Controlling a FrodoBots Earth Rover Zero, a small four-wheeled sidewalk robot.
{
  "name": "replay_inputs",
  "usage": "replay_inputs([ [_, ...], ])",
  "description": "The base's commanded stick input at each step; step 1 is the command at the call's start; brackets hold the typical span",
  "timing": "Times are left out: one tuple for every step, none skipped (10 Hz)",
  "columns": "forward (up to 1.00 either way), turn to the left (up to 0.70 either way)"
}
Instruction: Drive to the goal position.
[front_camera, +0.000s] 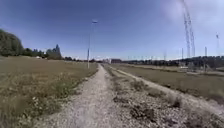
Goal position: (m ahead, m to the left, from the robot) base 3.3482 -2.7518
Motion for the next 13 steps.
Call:
replay_inputs([
  [0.70,0.00],
  [0.70,0.00],
  [0.70,0.00],
  [0.70,0.00],
  [0.70,0.00],
  [0.70,0.00],
  [0.70,0.00],
  [0.70,0.00],
  [0.70,0.00],
  [0.70,0.00],
  [0.70,0.00],
  [0.70,0.00],
  [0.70,0.00],
])
